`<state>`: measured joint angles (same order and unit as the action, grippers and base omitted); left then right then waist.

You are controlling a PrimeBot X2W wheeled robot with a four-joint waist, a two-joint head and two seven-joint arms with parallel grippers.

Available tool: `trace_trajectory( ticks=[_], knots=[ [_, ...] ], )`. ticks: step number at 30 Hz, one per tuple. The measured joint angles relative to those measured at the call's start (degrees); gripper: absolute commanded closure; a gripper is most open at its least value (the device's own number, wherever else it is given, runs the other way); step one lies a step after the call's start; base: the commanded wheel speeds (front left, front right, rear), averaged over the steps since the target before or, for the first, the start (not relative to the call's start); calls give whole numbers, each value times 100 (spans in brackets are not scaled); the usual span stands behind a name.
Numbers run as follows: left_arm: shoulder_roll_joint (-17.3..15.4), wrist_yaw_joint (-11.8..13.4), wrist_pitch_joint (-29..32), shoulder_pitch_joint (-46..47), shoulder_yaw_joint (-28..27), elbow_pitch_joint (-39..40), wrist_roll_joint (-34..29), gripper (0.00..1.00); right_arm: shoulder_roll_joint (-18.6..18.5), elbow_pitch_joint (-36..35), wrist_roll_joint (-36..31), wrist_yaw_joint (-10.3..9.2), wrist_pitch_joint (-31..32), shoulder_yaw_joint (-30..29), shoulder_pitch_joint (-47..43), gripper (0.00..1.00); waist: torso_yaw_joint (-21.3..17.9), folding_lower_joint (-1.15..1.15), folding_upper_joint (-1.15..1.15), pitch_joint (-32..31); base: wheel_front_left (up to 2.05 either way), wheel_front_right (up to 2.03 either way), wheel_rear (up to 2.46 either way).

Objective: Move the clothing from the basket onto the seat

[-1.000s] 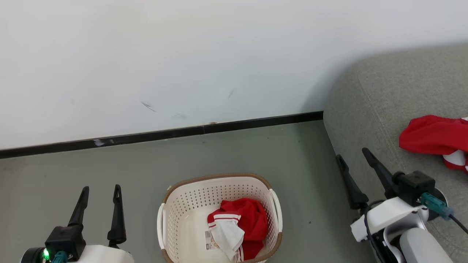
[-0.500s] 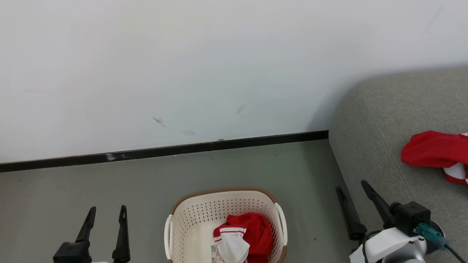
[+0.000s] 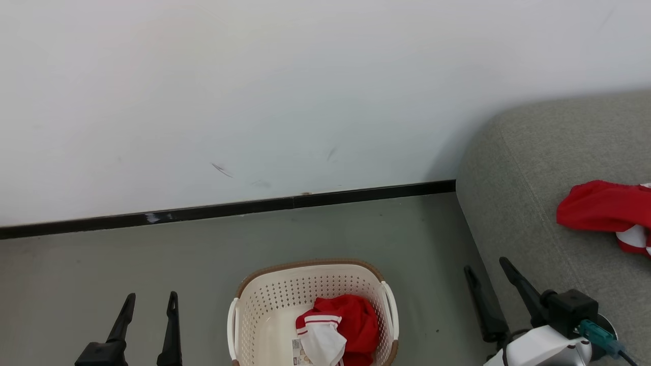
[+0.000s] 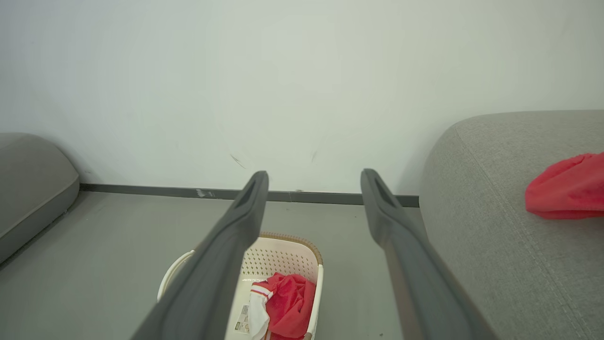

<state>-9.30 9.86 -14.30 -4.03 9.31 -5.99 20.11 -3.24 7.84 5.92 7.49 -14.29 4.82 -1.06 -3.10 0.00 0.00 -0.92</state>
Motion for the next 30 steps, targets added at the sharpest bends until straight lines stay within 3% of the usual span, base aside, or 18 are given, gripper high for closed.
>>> trace_trajectory(
  ticks=[21, 30],
  knots=[
    [-153, -104, 70, 38, 201, -98, -152, 0, 58, -372, -74, 0, 0, -231, -20, 0, -43, 0, 0, 312, 0, 0, 0],
    [-211, -297, 315, 471, 485, -98, -288, 0, 67, -558, -181, 0, 0, -240, -8, 0, -82, 0, 0, 588, 0, 0, 0]
  ],
)
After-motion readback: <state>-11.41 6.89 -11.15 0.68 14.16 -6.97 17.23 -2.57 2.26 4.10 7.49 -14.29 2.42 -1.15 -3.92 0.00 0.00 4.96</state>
